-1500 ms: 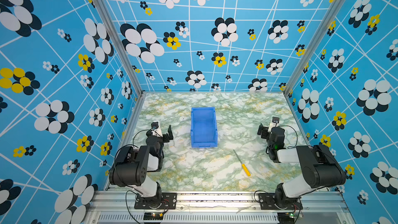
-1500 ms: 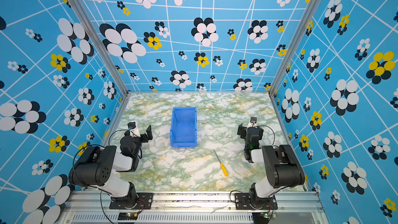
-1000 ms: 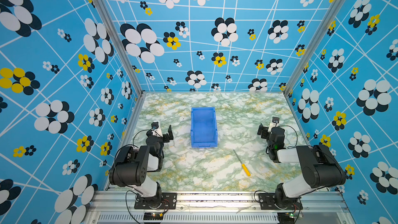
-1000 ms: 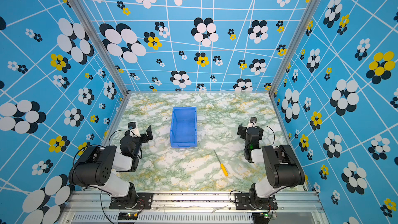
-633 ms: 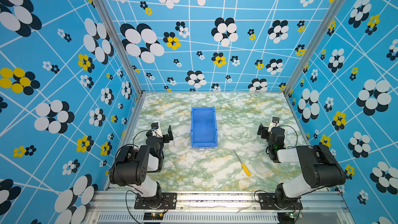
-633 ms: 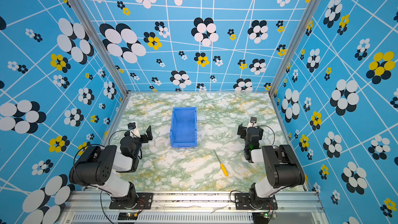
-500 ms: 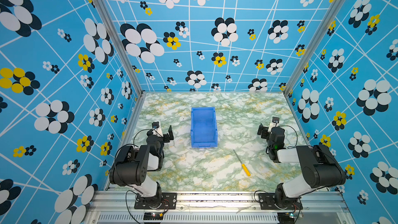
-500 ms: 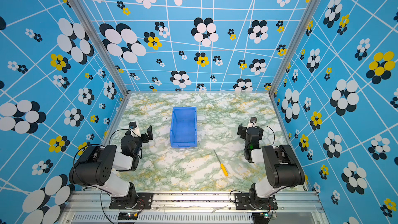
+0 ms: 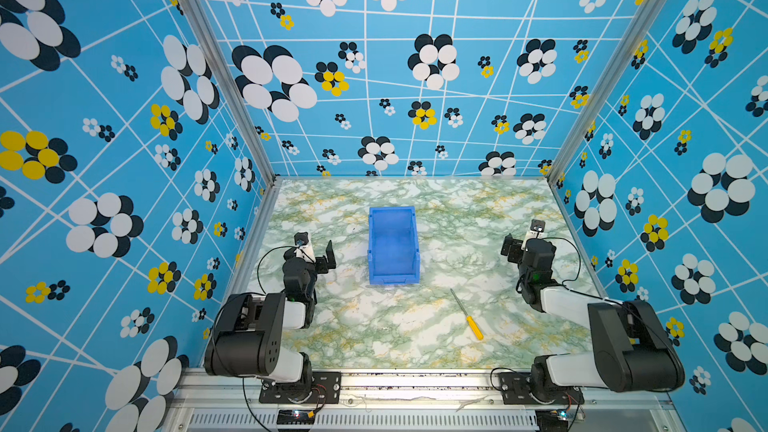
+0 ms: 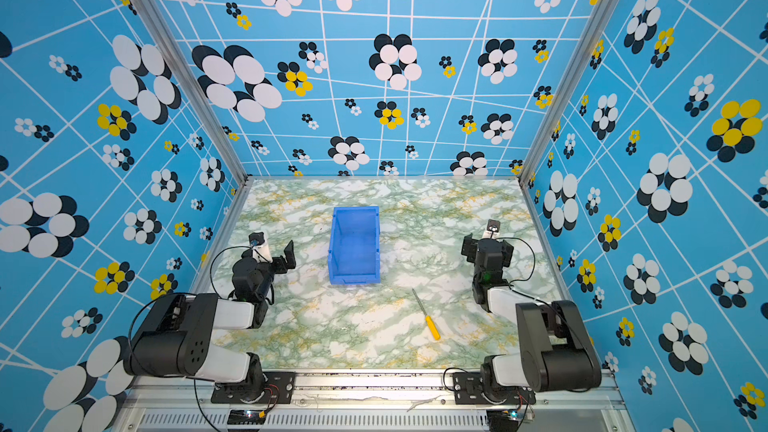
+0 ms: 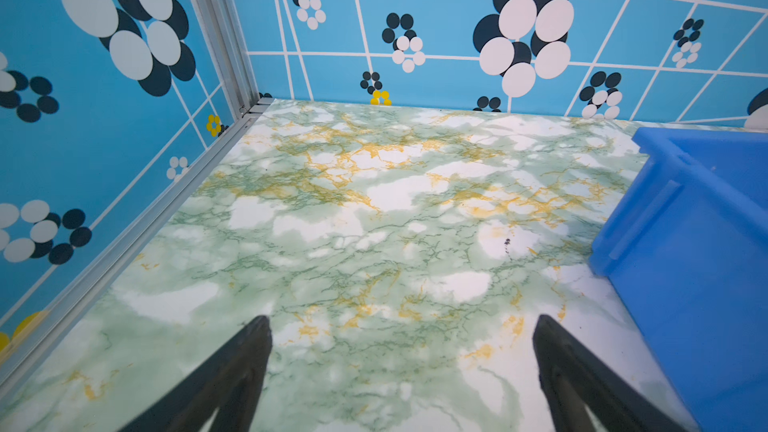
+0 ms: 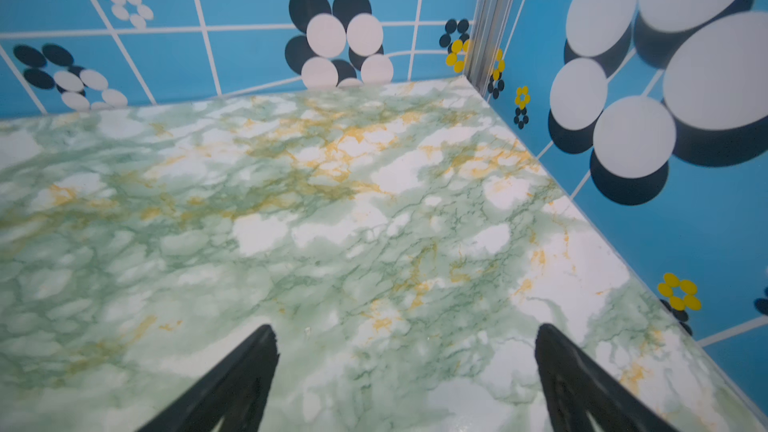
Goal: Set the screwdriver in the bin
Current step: 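Move the right gripper down over the yellow screwdriver handle while the left arm lifts forward, then close the right gripper on the yellow screwdriver handle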
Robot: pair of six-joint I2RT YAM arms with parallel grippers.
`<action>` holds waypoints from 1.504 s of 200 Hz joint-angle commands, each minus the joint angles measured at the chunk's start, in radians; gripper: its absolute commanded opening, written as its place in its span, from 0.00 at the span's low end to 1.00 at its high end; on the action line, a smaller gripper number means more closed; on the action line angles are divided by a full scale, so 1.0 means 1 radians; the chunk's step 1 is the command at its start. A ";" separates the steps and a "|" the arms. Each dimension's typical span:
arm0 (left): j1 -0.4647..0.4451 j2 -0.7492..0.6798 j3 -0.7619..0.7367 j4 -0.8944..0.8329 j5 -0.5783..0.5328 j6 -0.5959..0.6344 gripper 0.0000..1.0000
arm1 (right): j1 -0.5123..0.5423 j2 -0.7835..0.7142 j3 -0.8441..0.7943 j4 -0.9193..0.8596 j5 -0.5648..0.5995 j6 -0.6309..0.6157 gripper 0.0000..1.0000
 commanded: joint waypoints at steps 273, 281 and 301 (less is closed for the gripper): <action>-0.205 -0.298 0.862 -1.852 0.202 0.258 0.99 | 0.766 -0.174 0.128 -1.306 -0.287 0.641 0.63; -0.208 -0.301 0.863 -1.854 0.204 0.254 0.99 | 0.771 -0.162 0.127 -1.300 -0.288 0.638 0.62; -0.212 -0.306 0.866 -1.854 0.211 0.247 0.99 | 0.784 -0.138 0.125 -1.287 -0.290 0.637 0.61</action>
